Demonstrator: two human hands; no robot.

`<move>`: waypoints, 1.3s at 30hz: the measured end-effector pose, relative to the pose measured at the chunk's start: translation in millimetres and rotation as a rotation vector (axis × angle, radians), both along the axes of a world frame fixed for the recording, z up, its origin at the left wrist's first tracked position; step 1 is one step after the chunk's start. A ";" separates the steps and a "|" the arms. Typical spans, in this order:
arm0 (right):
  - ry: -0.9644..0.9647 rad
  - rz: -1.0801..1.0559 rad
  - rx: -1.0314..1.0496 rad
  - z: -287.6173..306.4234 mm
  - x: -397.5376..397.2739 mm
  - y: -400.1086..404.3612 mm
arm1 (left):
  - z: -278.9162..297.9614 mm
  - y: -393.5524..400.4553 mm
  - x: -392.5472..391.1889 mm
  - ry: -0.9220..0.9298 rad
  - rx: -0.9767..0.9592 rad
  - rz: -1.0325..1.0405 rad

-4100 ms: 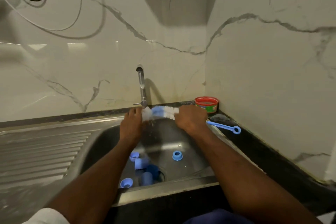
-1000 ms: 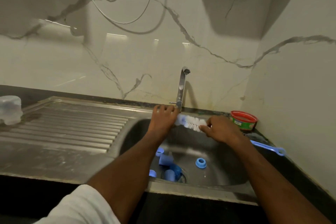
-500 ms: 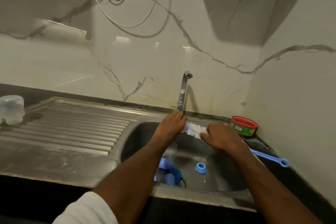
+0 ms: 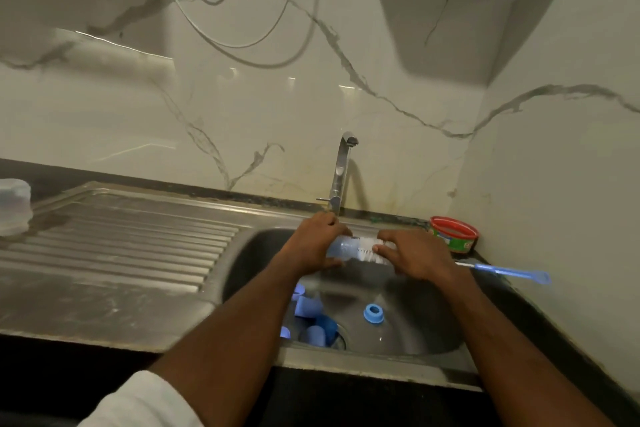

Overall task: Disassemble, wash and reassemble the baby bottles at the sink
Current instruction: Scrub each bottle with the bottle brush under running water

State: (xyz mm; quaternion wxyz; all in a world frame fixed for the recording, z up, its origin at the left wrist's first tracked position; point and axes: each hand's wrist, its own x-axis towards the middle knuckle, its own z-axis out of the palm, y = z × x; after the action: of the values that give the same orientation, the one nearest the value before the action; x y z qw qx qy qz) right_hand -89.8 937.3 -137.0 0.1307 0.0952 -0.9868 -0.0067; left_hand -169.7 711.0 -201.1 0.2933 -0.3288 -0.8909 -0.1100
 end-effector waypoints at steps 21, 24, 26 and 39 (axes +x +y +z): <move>0.129 0.019 -0.059 -1.8 -3.2 -10.4 | 2.1 -9.0 2.1 -0.041 0.190 0.200; 0.165 -0.001 -0.007 -7.6 -2.9 -14.8 | -0.5 -9.2 5.5 -0.114 0.180 0.209; 0.107 0.007 -0.053 -15.3 -4.1 -22.8 | 5.5 -2.4 8.5 -0.052 0.086 0.073; 0.116 -0.043 0.002 -13.4 -16.9 -21.8 | -1.5 5.3 -4.5 -0.075 0.050 0.119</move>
State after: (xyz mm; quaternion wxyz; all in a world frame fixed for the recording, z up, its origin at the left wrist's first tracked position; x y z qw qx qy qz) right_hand -106.6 915.5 -150.4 0.1872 0.0737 -0.9794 -0.0162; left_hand -174.2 716.3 -202.6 0.2740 -0.2633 -0.9163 -0.1269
